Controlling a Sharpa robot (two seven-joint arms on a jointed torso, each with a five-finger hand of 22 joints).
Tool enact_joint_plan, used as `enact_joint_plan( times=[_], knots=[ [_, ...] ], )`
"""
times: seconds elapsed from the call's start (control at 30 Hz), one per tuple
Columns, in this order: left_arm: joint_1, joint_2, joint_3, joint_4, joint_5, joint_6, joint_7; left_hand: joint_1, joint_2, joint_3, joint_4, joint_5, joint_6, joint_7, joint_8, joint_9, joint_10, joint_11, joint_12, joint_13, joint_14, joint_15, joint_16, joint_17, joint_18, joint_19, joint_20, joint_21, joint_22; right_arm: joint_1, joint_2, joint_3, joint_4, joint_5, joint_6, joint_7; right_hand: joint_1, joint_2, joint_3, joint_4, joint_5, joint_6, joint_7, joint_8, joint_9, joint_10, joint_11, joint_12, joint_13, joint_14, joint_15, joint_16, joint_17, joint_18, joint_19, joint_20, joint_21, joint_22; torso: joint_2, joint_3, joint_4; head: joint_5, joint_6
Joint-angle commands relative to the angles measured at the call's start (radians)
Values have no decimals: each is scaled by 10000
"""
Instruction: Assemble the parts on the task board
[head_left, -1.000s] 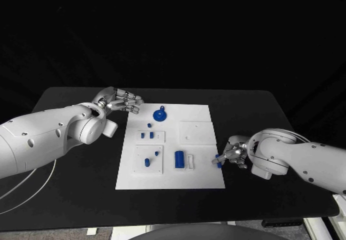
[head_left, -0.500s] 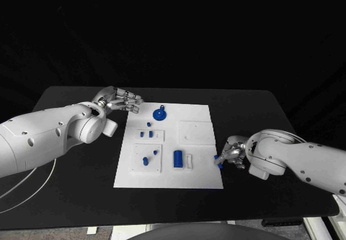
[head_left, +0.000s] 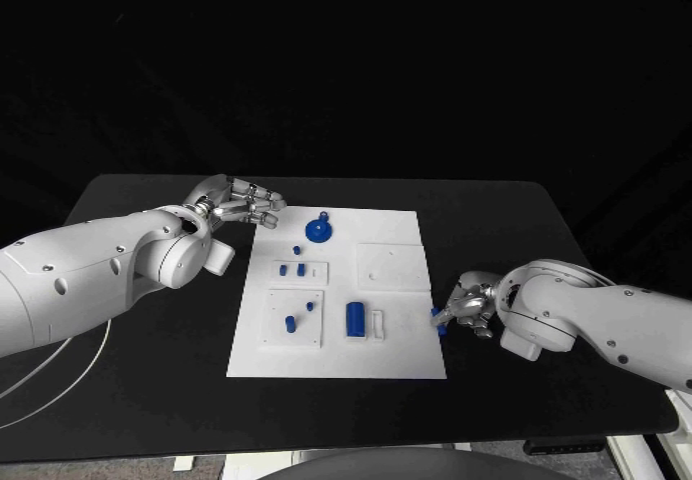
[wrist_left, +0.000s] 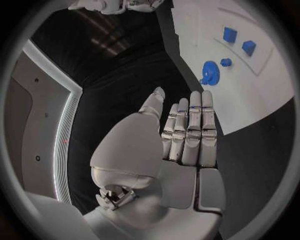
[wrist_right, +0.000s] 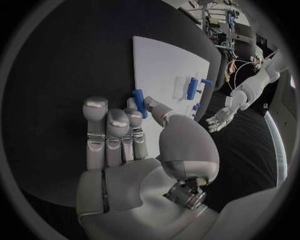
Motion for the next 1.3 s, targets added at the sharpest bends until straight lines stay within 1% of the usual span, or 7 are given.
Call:
enact_joint_plan(
  times=[0.03, 0.17, 0.27, 0.6, 0.83, 0.9, 1.3],
  knots=[
    [7, 7, 5, 20, -22, 100, 33, -48, 13, -11, -1, 30, -53, -17, -27, 13, -10, -23, -39, 13, 5, 4, -23, 12, -25, 51, -4, 53, -17, -32, -120, 127, 63, 155, -251, -112, -41, 104, 1276, -1383, 76, 93, -8, 76, 113, 55, -43, -26, -19, 57, 10, 59, 21, -114, 503, 69, 71, 727, -8, -18, -4, 27, 14],
    [7, 19, 4, 14, -22, 99, 33, -48, 13, -11, -1, 30, -53, -17, -27, 13, -10, -23, -39, 13, 5, 4, -23, 12, -25, 51, -4, 53, -17, 34, -234, 363, 244, 157, -370, -29, -34, 107, 1275, -1403, 108, 109, -9, 74, 108, 58, -46, -29, -25, 56, 11, 62, 25, -115, 502, 69, 81, 730, -10, -14, 0, 45, 35],
    [7, 25, 3, 13, -22, 103, 33, -48, 13, -11, -1, 30, -53, -17, -27, 13, -10, -23, -39, 13, 5, 4, -23, 12, -25, 51, -4, 53, -17, 112, -252, 453, 369, 141, -476, 23, -30, 107, 1273, -1422, 149, 128, -12, 75, 99, 63, -48, -43, -41, 56, 10, 71, 35, -115, 504, 68, 114, 737, -6, -12, 12, 62, 50],
    [7, 53, 0, 14, -23, 107, 28, -48, 13, -11, -1, 30, -53, -17, -27, 13, -10, -23, -39, 13, 5, 4, -23, 12, -25, 51, -4, 53, -17, 189, 198, 511, 684, 741, -790, 130, -30, 106, 1213, -1428, 237, 143, -13, 74, 68, 60, -49, -53, -59, 50, 9, 55, 27, -107, 492, 68, 94, 729, -2, -17, 3, 102, 48],
    [7, 86, -1, 18, -25, 172, 10, -28, -7, -7, -5, 33, -70, -9, -25, 14, -18, -18, -39, 13, -12, 11, -27, 9, -25, 48, 1, 51, -50, 191, 796, 234, 575, 947, -769, 121, 4, 116, 1066, -1422, 445, 147, -15, 74, 54, 47, -51, -73, -79, 47, 5, 42, 23, -102, 489, 64, 54, 719, 4, -1, 17, 141, 25],
    [7, 90, -2, 17, -25, 184, 5, -29, -7, -7, -4, 33, -70, -8, -26, 14, -18, -18, -39, 13, -13, 11, -27, 9, -25, 47, 1, 51, -51, 190, 903, 154, 550, 910, -744, 113, -24, 104, 982, -1417, 735, 150, -18, 75, 53, 51, -51, -68, -78, 49, 5, 45, 28, -105, 488, 64, 47, 717, 7, -1, 10, 168, 13],
    [7, 154, -2, -3, -27, 236, 12, -65, 0, -17, 12, 34, -76, -9, -25, 14, -25, -16, -38, 14, -18, 14, -25, 8, -26, 42, 7, 49, -66, 190, 1444, -182, 304, 697, -852, -35, -90, 153, 787, -1397, 764, 168, -38, 74, 47, 51, -58, -53, -77, 55, 6, 64, 52, -123, 486, 69, 66, 727, 10, 4, 6, 164, -14]
  ],
)
